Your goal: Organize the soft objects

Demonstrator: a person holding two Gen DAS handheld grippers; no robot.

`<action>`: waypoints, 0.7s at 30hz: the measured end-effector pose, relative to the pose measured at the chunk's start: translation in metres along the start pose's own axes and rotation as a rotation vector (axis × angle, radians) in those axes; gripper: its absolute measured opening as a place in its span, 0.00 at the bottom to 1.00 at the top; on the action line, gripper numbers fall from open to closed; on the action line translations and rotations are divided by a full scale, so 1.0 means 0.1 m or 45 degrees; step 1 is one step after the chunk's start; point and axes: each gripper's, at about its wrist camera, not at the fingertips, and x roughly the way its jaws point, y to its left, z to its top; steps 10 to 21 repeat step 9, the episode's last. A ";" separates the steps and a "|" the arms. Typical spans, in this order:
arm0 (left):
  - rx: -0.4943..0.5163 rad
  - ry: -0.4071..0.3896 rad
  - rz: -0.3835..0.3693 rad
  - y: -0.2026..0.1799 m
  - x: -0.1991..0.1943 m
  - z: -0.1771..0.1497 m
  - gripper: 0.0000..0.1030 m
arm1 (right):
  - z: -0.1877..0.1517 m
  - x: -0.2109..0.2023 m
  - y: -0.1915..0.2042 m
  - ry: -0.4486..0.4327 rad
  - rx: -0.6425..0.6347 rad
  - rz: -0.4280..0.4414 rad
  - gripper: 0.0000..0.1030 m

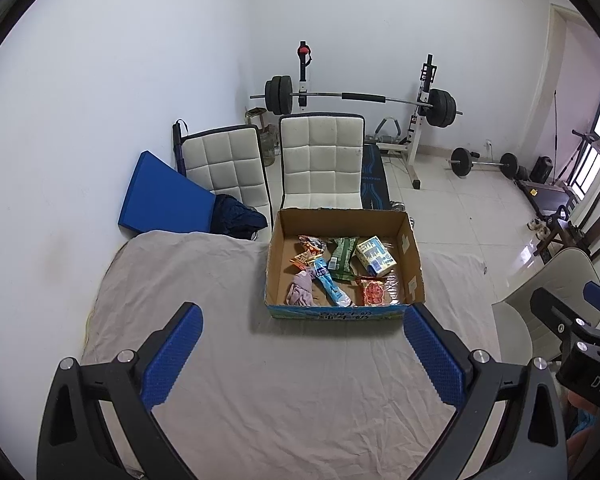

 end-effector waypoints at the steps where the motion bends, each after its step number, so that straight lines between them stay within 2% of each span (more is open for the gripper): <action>1: 0.000 0.001 -0.001 0.00 0.00 0.00 1.00 | 0.00 0.00 0.00 -0.001 0.001 -0.001 1.00; 21: -0.005 -0.008 -0.005 -0.03 -0.05 0.00 1.00 | -0.01 -0.01 0.00 -0.003 0.003 -0.005 1.00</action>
